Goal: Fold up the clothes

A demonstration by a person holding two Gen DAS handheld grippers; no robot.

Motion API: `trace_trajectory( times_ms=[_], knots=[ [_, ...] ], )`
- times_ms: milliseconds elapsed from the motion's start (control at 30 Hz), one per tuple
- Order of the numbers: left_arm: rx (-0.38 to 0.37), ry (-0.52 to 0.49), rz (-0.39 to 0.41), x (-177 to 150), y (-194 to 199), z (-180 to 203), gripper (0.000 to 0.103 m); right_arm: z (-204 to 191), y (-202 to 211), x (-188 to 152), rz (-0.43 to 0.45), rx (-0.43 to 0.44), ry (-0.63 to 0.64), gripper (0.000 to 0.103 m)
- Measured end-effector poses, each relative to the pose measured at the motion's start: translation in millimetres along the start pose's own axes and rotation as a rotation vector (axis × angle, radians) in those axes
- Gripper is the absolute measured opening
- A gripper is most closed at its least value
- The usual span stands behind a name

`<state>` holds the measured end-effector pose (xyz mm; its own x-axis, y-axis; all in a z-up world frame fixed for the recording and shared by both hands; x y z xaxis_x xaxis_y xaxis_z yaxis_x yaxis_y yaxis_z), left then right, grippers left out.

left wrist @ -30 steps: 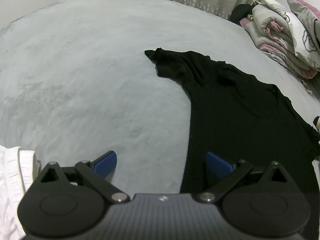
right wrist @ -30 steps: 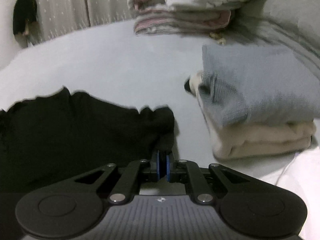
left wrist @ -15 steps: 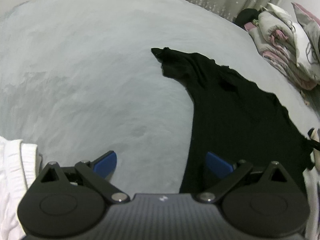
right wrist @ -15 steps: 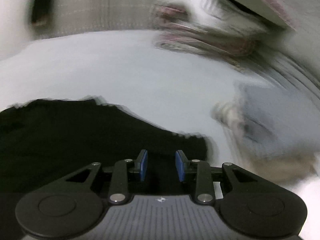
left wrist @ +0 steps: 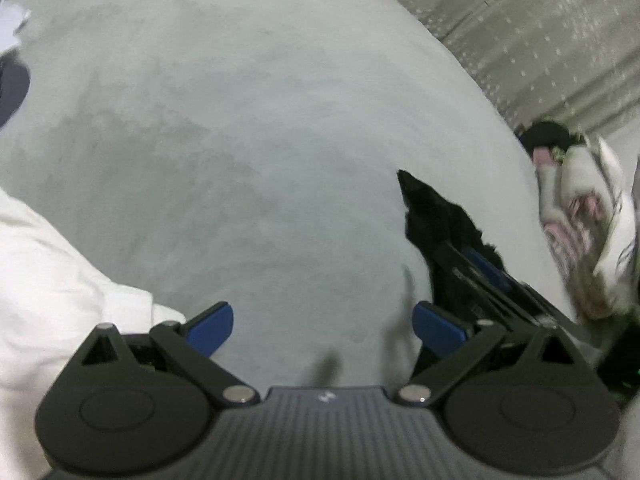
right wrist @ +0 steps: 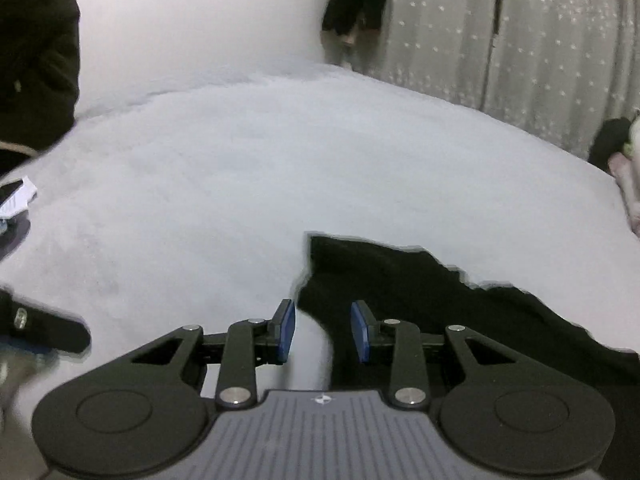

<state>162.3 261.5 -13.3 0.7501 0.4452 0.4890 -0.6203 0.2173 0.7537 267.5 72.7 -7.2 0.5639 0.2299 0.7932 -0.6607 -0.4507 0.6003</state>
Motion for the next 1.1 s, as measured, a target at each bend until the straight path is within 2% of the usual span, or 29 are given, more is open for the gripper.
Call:
trace_trajectory(
  times_ms=[67,167,233,267,300,400,600,667,800,1000,1100],
  knots=[
    [-0.008,0.035,0.002,2.1,0.2,-6.3,0.100,-14.5,-18.8,0.7,-0.003,-0.025,0.043,0.031],
    [-0.026,0.067,-0.003,3.8,-2.3,-10.6,0.100,-21.0,-48.3,-4.7,-0.052,-0.155,0.098,0.031],
    [-0.036,0.084,-0.007,4.7,-4.6,-12.5,0.100,-15.9,-58.9,-7.1,-0.057,-0.222,0.084,0.030],
    [-0.039,0.090,-0.010,5.1,-6.2,-12.9,0.100,-12.7,-61.5,-7.8,-0.053,-0.234,0.058,0.026],
    [-0.042,0.097,-0.011,5.5,-7.5,-13.4,0.100,-11.1,-62.1,-8.0,-0.052,-0.233,0.035,0.011],
    [-0.050,0.116,-0.010,6.3,-10.5,-14.6,0.100,-10.1,-56.7,-5.9,-0.052,-0.187,-0.045,0.008],
    [-0.056,0.153,0.000,6.2,-13.0,-17.0,0.100,-8.3,-16.1,9.4,-0.030,0.065,-0.343,0.008],
    [-0.057,0.165,0.003,6.2,-13.7,-18.1,0.100,-7.3,-10.0,5.3,-0.055,0.125,-0.414,0.008],
    [-0.056,0.182,0.010,7.0,-16.3,-18.5,0.100,-14.6,-10.3,-17.0,-0.126,0.164,-0.407,0.008],
    [-0.047,0.181,0.013,10.5,-21.3,-15.1,0.100,-16.7,-0.8,-27.5,-0.126,0.226,-0.417,0.008],
    [-0.035,0.163,0.016,13.0,-22.5,-12.8,0.100,-18.6,-0.7,-27.7,-0.139,0.195,-0.334,0.009]
  ],
)
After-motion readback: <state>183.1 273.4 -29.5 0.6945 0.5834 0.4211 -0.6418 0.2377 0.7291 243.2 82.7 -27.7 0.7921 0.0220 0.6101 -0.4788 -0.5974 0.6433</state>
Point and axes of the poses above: each gripper's, at about its wrist camera, not at the fingertips, and y roughly against the way its jaws point, z to its right, x to its top, the point moved 6 cm from there along -y, roughly the way its jaws point, and after that the axes turned 15 degrees about -y, right-handed, at the moved point
